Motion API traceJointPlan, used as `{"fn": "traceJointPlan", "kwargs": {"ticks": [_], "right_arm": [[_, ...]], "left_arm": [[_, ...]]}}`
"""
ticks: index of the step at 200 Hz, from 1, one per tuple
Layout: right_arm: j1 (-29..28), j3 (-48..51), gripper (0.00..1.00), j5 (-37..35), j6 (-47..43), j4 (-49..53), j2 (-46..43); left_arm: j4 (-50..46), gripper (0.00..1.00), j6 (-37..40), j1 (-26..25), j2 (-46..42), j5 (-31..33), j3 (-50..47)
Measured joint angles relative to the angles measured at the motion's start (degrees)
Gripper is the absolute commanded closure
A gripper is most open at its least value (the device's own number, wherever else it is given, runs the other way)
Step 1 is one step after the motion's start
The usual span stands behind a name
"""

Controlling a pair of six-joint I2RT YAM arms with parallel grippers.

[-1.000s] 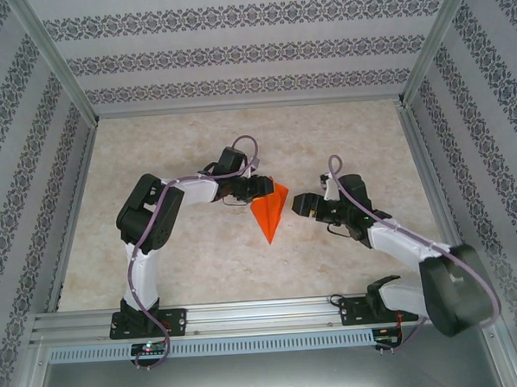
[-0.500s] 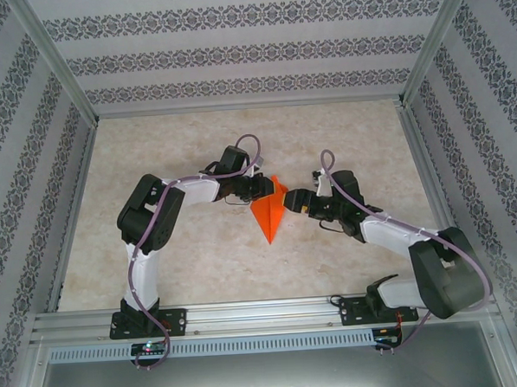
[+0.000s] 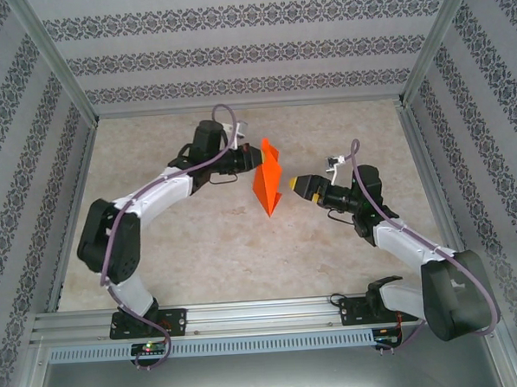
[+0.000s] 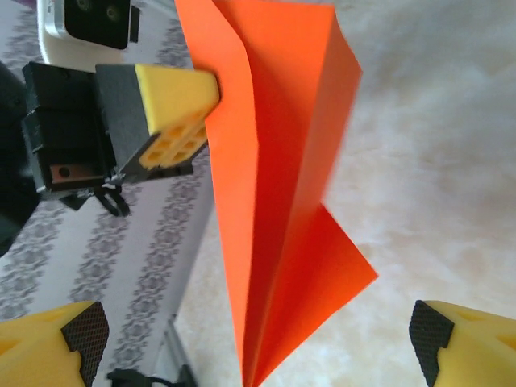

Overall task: Fold a paper plane with a square sheet of paper (fold left side to right side)
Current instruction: Turn over the paper at the center of the table.

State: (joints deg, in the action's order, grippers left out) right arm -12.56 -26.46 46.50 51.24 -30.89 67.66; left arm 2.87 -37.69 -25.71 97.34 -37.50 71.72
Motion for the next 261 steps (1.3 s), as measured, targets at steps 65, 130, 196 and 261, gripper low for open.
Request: {"fn": "traceJointPlan", "kwargs": {"ticks": [65, 130, 196, 261], "right_arm": [[-7.5, -2.6, 0.02, 3.2, 5.6, -5.6, 3.0], [-11.7, -4.2, 0.08, 3.0, 11.2, -11.8, 11.2], [-12.8, -7.0, 0.36, 3.9, 18.5, -23.4, 15.1], [-12.7, -7.5, 0.55, 4.0, 18.9, -24.3, 15.0]], "left_arm": [[0.6, 0.96, -2.0, 0.7, -4.9, 3.3, 2.4], [4.1, 0.96, -5.6, 0.7, -8.3, 4.8, 2.4], [7.1, 0.97, -9.5, 0.7, -9.2, 4.7, -0.4], [8.7, 0.97, -11.5, 0.7, -9.2, 4.8, -2.4]]}}
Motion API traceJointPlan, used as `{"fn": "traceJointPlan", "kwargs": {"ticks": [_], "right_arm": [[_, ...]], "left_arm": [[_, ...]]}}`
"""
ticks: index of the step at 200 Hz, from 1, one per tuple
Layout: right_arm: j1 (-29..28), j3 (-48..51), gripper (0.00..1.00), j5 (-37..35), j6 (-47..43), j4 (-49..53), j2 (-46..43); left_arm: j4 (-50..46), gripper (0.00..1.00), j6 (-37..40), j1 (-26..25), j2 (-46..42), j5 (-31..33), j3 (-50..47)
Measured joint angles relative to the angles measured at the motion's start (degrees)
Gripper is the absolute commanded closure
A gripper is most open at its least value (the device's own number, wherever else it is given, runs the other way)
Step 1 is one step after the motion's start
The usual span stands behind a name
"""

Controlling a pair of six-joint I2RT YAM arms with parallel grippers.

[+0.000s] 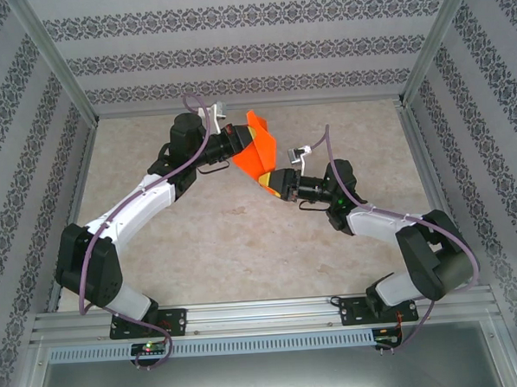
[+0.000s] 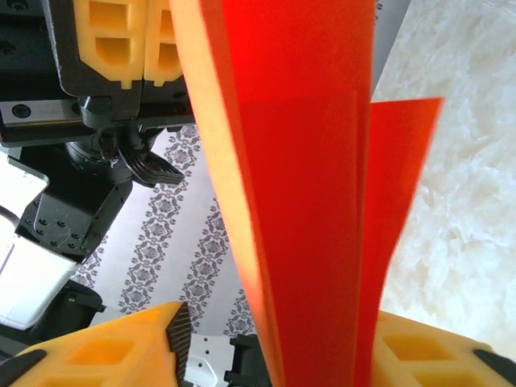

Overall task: Fold a paper plane with a square sheet of paper (fold left side to right side)
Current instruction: Turn over the paper at the center of the table.

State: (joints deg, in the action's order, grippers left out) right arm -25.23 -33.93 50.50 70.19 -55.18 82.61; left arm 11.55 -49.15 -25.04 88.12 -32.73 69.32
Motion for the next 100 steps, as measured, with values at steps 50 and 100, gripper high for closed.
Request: {"fn": "traceJointPlan", "kwargs": {"ticks": [50, 100], "right_arm": [[0.4, 0.0, 0.71, 0.0, -2.9, 5.4, -2.7], [1.1, 0.0, 0.83, -0.5, -8.5, 14.1, -6.0]], "left_arm": [[0.2, 0.96, -0.5, 0.0, 0.0, 0.0, -0.3], [0.1, 0.77, -0.2, 0.0, 0.0, 0.0, -0.3]]}}
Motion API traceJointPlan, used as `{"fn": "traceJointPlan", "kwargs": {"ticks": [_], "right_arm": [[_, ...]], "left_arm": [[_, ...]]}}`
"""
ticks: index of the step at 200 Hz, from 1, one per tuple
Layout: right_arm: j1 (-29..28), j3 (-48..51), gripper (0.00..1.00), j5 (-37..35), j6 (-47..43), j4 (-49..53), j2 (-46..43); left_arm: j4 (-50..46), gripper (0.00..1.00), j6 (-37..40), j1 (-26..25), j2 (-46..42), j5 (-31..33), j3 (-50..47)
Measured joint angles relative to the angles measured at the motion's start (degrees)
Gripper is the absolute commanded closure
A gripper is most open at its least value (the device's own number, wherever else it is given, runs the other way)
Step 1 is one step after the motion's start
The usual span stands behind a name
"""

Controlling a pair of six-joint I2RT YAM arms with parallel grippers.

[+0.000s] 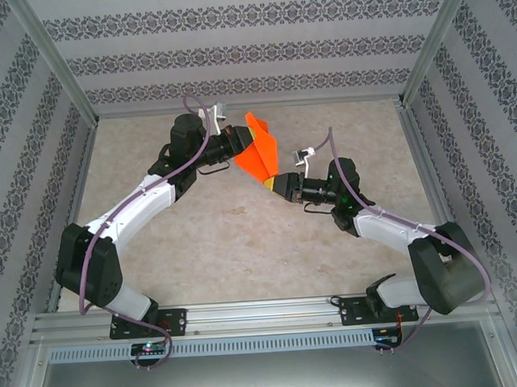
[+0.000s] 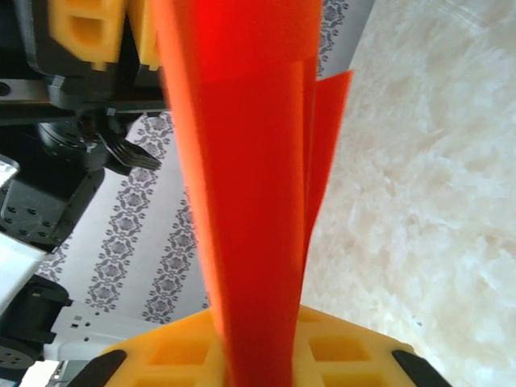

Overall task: Fold a paper plane with a square sheet of paper (fold left side to right side)
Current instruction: Turn over the paper at the center of the table.

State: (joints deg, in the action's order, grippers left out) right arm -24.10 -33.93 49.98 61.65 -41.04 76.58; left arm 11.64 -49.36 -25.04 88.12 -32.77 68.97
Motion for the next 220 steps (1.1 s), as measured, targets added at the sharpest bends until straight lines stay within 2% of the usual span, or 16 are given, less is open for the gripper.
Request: {"fn": "traceJointPlan", "kwargs": {"ticks": [13, 41, 66, 108, 133, 165, 192, 220], "right_arm": [[0.0, 0.0, 0.86, -0.4, -2.0, 3.1, -1.0], [0.0, -1.0, 0.9, -1.9, -8.0, 13.2, -3.2], [0.0, -3.8, 0.93, -4.6, -14.9, 24.6, -5.6], [-1.9, -13.4, 0.97, -16.4, -30.8, 48.3, -9.2], [-6.1, -20.8, 0.97, -28.8, -40.1, 61.7, -9.6], [-15.1, -31.1, 0.97, -49.7, -50.8, 76.3, -7.1], [-22.5, -38.7, 0.97, -68.4, -57.4, 84.7, 0.5], [-25.7, -45.2, 0.96, -84.7, -59.6, 93.4, 12.2]], "left_arm": [[-0.1, 0.74, 0.2, 0.0, 0.0, 0.0, 0.0], [-2.6, 0.57, 2.7, 0.0, -0.6, 1.0, -0.1], [-7.6, 0.46, 6.1, 0.0, -3.8, 4.3, -1.4], [-17.2, 0.34, 13.3, 0.0, -16.0, 13.8, -6.1], [-22.1, 0.33, 16.4, 0.0, -24.7, 20.6, -9.4], [-27.7, 0.32, 18.8, 0.0, -35.9, 30.0, -14.0], [-30.6, 0.32, 19.6, 0.0, -43.6, 37.2, -17.6], [-32.7, 0.32, 19.8, 0.0, -47.6, 41.8, -19.4]]}}
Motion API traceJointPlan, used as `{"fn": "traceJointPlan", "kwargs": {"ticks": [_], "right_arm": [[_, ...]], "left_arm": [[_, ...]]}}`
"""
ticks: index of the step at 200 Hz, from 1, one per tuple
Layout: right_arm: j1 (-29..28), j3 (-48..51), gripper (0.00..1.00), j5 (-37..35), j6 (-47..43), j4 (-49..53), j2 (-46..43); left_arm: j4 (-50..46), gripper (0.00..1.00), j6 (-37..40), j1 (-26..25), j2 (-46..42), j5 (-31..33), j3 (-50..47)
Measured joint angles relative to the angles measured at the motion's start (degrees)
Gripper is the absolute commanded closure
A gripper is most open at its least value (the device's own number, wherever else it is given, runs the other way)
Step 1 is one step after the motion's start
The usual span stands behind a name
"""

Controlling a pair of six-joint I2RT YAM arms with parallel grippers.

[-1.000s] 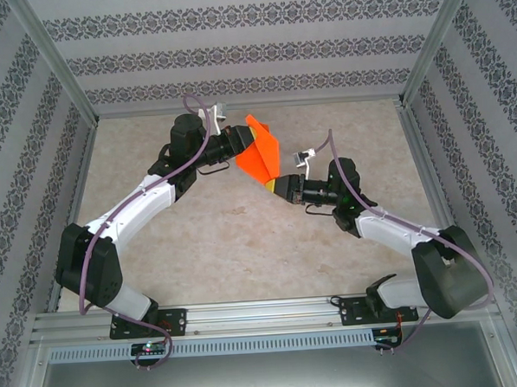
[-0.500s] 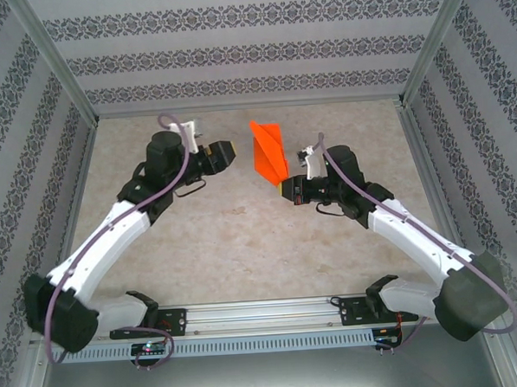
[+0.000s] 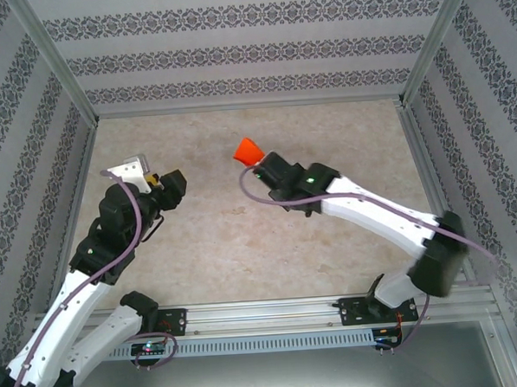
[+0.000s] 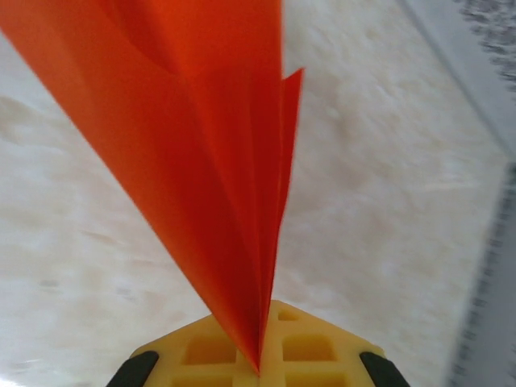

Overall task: Fold a paper plane with a square sheet of paper (fold left side to right side)
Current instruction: Turn over the paper at the center of the table.

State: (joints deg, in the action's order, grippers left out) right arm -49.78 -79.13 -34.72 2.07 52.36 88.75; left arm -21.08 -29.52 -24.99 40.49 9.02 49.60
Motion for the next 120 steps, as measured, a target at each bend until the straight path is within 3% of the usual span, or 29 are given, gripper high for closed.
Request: {"fn": "traceJointPlan", "kwargs": {"ticks": [31, 58, 97, 120], "right_arm": [[-0.4, -3.1, 0.96, -14.7, -0.1, 7.6, 10.9], [-0.5, -3.2, 0.95, -22.9, -0.1, 11.3, 16.9], [-1.9, -3.1, 0.93, -29.0, 0.8, 13.1, 23.3], [-4.1, -1.9, 0.86, -30.4, 1.2, 13.6, 25.2]], "left_arm": [[-0.9, 0.32, 0.3, 0.0, -0.6, 2.1, 0.0], [-1.1, 0.32, 0.5, 0.0, 0.0, 2.2, 0.0], [-1.2, 0.32, 0.5, 0.0, 1.3, 2.1, -0.3], [-1.2, 0.32, 0.6, 0.0, 1.6, 2.0, -0.3]]}}
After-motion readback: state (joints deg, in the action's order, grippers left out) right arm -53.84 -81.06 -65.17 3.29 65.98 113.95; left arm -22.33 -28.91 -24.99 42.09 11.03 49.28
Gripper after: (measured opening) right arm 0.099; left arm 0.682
